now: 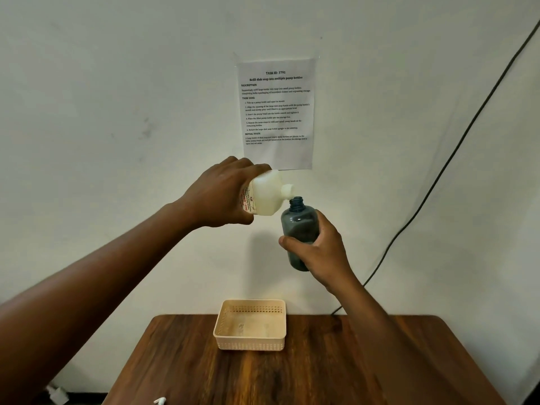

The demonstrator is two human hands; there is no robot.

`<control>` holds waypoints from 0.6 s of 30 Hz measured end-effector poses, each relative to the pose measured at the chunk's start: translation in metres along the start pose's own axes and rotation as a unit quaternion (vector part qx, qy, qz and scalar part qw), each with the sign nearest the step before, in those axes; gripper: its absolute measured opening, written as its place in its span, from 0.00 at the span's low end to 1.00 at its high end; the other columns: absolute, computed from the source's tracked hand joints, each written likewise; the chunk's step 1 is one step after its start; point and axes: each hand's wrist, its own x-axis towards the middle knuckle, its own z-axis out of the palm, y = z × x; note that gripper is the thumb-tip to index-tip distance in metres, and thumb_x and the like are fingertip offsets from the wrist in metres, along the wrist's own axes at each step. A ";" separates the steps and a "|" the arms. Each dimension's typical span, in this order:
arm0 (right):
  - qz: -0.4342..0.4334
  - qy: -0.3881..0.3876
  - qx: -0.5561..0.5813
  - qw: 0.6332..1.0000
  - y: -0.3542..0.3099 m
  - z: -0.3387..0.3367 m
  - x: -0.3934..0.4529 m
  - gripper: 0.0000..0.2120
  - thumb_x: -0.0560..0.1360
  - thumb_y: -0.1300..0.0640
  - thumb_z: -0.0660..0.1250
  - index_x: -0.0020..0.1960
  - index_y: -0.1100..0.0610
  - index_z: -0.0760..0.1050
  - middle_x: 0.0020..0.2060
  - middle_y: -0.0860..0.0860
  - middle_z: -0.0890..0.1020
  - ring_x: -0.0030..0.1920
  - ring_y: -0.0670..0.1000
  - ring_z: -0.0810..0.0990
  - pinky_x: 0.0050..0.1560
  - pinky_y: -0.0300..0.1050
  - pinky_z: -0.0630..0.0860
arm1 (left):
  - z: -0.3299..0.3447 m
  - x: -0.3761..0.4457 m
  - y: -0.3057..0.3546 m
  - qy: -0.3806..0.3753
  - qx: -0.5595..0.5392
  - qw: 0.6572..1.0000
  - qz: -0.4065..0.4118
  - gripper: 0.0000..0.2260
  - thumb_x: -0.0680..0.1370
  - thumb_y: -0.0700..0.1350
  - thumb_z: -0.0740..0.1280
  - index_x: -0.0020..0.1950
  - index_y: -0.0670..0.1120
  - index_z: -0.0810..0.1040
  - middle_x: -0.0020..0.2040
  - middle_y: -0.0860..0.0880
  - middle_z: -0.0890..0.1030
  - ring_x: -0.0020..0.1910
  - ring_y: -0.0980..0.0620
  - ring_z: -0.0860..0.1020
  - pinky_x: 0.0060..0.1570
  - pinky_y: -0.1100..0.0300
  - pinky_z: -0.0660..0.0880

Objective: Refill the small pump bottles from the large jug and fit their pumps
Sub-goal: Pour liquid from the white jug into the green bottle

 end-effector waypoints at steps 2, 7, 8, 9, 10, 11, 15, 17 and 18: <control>-0.001 -0.001 -0.001 1.000 -0.001 0.000 -0.001 0.25 0.63 0.43 0.77 0.55 0.33 0.71 0.48 0.27 0.77 0.50 0.32 0.77 0.37 0.25 0.74 | -0.002 0.001 0.000 -0.002 0.003 1.000 0.004 0.41 0.63 0.51 0.80 0.74 0.57 0.71 0.57 0.53 0.79 0.54 0.48 0.74 0.48 0.54 0.73; 0.003 -0.002 -0.002 1.000 -0.001 -0.001 -0.002 0.25 0.64 0.44 0.78 0.55 0.33 0.70 0.48 0.30 0.78 0.51 0.31 0.76 0.36 0.25 0.74 | -0.007 0.003 0.002 -0.002 0.015 1.000 0.016 0.40 0.63 0.51 0.80 0.75 0.56 0.71 0.58 0.52 0.80 0.55 0.46 0.75 0.50 0.51 0.76; 0.003 -0.001 -0.004 1.000 -0.001 -0.001 -0.002 0.25 0.64 0.45 0.78 0.55 0.33 0.70 0.49 0.31 0.78 0.51 0.30 0.76 0.36 0.25 0.74 | -0.008 0.004 0.002 -0.002 0.018 1.000 0.018 0.40 0.63 0.51 0.80 0.75 0.56 0.72 0.58 0.52 0.80 0.55 0.46 0.75 0.50 0.50 0.76; 0.003 -0.001 -0.005 1.000 -0.001 -0.001 -0.001 0.24 0.65 0.45 0.78 0.55 0.33 0.70 0.49 0.32 0.78 0.51 0.30 0.76 0.36 0.26 0.74 | -0.009 0.004 0.003 -0.002 0.021 1.000 0.021 0.40 0.63 0.51 0.79 0.74 0.56 0.72 0.58 0.52 0.80 0.55 0.46 0.75 0.50 0.50 0.76; 0.003 0.000 -0.005 1.000 -0.001 -0.001 -0.001 0.24 0.65 0.46 0.78 0.55 0.33 0.70 0.50 0.32 0.78 0.51 0.30 0.76 0.36 0.26 0.74 | -0.010 0.004 0.003 -0.003 0.022 1.000 0.022 0.40 0.63 0.51 0.79 0.74 0.56 0.72 0.57 0.52 0.80 0.55 0.46 0.75 0.50 0.50 0.76; 0.004 0.000 -0.004 1.000 -0.002 -0.001 -0.001 0.25 0.66 0.46 0.79 0.55 0.33 0.70 0.50 0.32 0.78 0.51 0.31 0.76 0.37 0.26 0.74 | -0.010 0.005 0.003 -0.003 0.023 0.999 0.022 0.40 0.63 0.51 0.79 0.74 0.57 0.72 0.57 0.52 0.80 0.55 0.46 0.75 0.50 0.50 0.76; 0.004 -0.001 0.000 1.000 -0.004 -0.001 -0.001 0.25 0.65 0.46 0.79 0.55 0.32 0.69 0.50 0.32 0.77 0.51 0.30 0.76 0.36 0.25 0.74 | -0.013 0.006 0.003 -0.003 0.021 0.999 0.025 0.40 0.63 0.50 0.80 0.74 0.56 0.72 0.57 0.52 0.80 0.56 0.46 0.75 0.50 0.51 0.75; 0.003 0.000 -0.001 1.000 -0.005 -0.001 -0.001 0.25 0.65 0.46 0.78 0.56 0.33 0.70 0.51 0.33 0.78 0.51 0.31 0.76 0.37 0.26 0.74 | -0.014 0.006 0.003 -0.002 0.022 0.999 0.028 0.40 0.64 0.50 0.80 0.75 0.56 0.72 0.57 0.52 0.80 0.56 0.46 0.75 0.50 0.52 0.75; 0.002 0.001 -0.001 1.000 -0.005 -0.001 -0.001 0.26 0.65 0.45 0.78 0.57 0.33 0.70 0.51 0.33 0.78 0.51 0.32 0.77 0.37 0.27 0.74 | -0.014 0.006 0.003 -0.002 0.021 0.999 0.029 0.40 0.64 0.50 0.80 0.75 0.56 0.72 0.58 0.52 0.80 0.56 0.46 0.75 0.50 0.52 0.74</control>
